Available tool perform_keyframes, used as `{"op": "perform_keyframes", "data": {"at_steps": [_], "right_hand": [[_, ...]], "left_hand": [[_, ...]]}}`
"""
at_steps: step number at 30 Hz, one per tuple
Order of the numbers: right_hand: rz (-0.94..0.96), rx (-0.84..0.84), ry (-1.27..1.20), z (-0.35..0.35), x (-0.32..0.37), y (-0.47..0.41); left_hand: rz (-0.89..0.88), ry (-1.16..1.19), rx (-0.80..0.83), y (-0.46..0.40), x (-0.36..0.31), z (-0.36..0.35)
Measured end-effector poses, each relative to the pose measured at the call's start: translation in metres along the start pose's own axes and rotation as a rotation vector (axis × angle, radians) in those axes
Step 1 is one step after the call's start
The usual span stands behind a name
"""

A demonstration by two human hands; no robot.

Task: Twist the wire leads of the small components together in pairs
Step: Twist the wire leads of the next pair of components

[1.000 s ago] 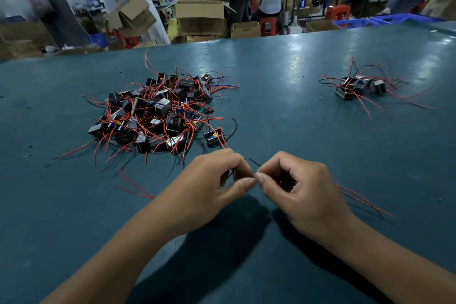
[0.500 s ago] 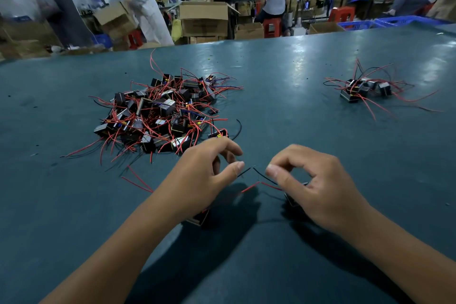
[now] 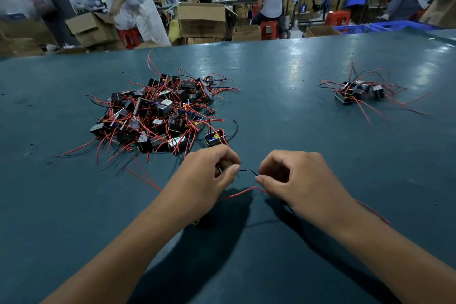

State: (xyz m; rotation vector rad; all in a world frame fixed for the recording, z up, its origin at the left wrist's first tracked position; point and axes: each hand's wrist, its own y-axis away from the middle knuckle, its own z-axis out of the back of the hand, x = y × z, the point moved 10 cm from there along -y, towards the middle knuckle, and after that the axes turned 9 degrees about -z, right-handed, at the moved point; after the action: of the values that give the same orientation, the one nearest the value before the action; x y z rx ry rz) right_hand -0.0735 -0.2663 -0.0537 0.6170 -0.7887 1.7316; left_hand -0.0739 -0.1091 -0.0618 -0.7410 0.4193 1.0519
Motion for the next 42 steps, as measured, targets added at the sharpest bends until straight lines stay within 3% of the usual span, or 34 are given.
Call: {"op": "perform_keyframes", "data": {"at_steps": [10,18,24,37,42], "right_hand": [[0.042,-0.007,-0.010,0.004,0.001,0.005],[0.115,-0.004,-0.049,0.005,0.006,0.008],[0.190,0.039,-0.030,0.000,0.015,0.011],[0.207,0.018,-0.041,0.000,0.014,0.012],[0.157,0.000,-0.060,0.004,0.005,0.010]], "left_hand": [[-0.088,-0.020,0.085,0.000,-0.012,-0.007],[-0.012,0.059,-0.022,0.000,-0.004,0.006],[-0.056,0.249,0.016,0.000,-0.014,-0.011],[-0.001,0.346,0.034,0.001,-0.009,-0.015],[0.036,0.352,-0.070,-0.001,0.000,-0.002]]}}
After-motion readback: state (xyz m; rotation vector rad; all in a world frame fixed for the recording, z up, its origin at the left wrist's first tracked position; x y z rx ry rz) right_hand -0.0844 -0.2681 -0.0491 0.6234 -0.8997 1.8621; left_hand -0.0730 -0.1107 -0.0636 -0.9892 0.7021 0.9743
